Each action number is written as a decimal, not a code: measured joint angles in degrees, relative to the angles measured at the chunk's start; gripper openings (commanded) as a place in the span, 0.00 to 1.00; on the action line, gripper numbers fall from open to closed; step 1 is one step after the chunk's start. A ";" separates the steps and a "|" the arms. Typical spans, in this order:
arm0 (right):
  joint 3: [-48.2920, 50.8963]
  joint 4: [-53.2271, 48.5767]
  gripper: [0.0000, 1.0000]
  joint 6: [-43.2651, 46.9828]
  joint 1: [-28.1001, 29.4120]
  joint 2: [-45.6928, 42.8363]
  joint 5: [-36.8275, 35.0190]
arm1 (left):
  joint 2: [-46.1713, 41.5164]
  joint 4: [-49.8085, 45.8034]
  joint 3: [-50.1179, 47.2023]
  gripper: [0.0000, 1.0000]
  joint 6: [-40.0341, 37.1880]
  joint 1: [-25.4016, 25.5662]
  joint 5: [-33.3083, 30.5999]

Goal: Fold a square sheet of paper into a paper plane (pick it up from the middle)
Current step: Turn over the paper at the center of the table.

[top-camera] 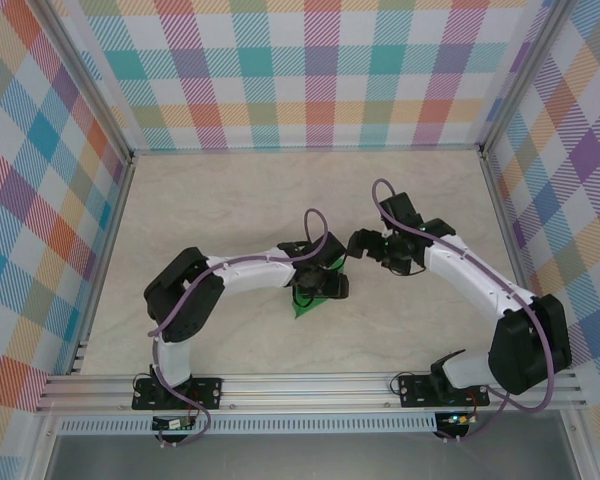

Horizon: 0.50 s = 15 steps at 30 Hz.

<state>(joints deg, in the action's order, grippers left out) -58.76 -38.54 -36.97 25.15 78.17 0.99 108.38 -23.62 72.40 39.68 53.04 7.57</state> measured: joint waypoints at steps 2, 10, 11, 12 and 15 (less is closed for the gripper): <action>0.07 0.00 0.97 -0.22 -0.44 -0.50 -0.02 | -2.54 0.52 0.02 0.67 0.28 0.00 1.49; 0.20 0.13 0.96 -1.22 -1.73 -2.73 0.57 | -13.68 0.87 0.00 0.82 1.46 -0.37 1.64; 0.20 0.17 0.93 -1.18 -1.79 -2.71 1.25 | -15.10 0.33 0.00 0.85 1.42 -0.48 0.74; 0.20 0.20 0.91 -1.14 -1.81 -2.62 2.12 | -16.65 -0.44 -0.11 0.88 1.42 -0.74 -0.55; -0.20 0.81 0.86 -0.28 -1.79 -1.40 6.21 | -21.49 -2.56 -2.03 0.96 1.99 -2.69 -4.90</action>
<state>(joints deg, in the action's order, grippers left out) -58.96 -37.74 -37.26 23.35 76.77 7.20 86.89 -26.17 70.37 41.67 50.35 2.68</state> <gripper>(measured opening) 0.881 0.918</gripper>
